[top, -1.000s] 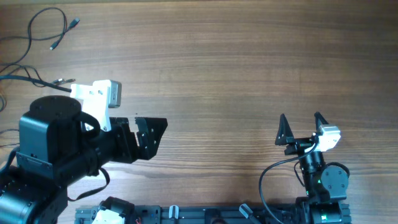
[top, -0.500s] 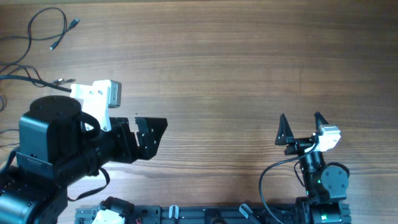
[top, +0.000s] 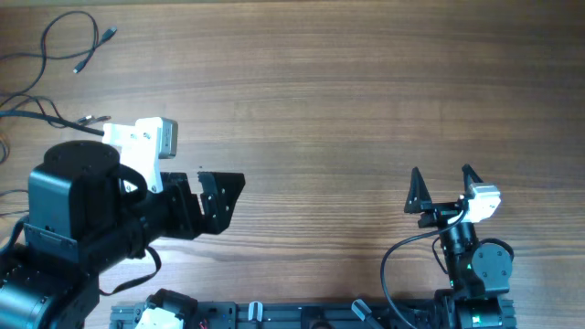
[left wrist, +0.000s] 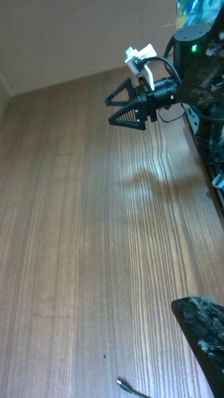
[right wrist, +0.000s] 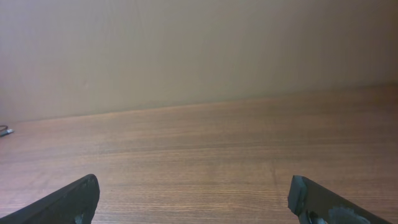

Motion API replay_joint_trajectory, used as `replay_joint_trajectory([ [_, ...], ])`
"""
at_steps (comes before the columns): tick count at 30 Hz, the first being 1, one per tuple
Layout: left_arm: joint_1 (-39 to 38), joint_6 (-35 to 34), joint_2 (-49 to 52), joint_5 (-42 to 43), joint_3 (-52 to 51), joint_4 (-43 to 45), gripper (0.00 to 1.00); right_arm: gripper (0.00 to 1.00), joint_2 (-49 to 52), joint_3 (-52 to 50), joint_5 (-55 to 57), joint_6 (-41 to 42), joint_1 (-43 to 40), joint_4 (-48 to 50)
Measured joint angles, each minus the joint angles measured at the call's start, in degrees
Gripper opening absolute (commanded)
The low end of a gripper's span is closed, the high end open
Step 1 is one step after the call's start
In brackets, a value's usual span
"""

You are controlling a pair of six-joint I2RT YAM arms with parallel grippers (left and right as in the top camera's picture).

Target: Untangle cables

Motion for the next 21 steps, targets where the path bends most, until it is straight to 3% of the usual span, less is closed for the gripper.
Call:
replay_joint_trajectory([
  [4, 0.1, 0.6, 0.0, -1.3, 0.0, -0.4, 1.00, 1.00, 0.0, 0.0, 0.0, 0.0, 0.0, 0.0],
  [8, 4.6, 5.4, -1.7, -2.9, -2.8, -0.5, 1.00, 1.00, 0.0, 0.0, 0.0, 0.0, 0.0, 0.0],
  [12, 6.8, 14.6, -10.8, -2.7, -15.5, 8.5, 1.00, 1.00, 0.0, 0.0, 0.0, 0.0, 0.0, 0.1],
  [15, 9.0, 17.7, -19.5, -2.1, -27.6, 16.3, 1.00, 1.00, 0.0, 0.0, -0.1, 0.0, 0.0, 0.1],
  [17, 14.5, 19.2, -26.7, -0.4, -35.8, 16.5, 1.00, 1.00, 0.0, 0.0, -0.2, 0.0, 0.0, 0.1],
  [21, 18.7, 20.6, -31.1, 3.0, -40.7, 17.6, 1.00, 1.00, 0.0, 0.0, -0.2, 0.0, 0.0, 0.1],
])
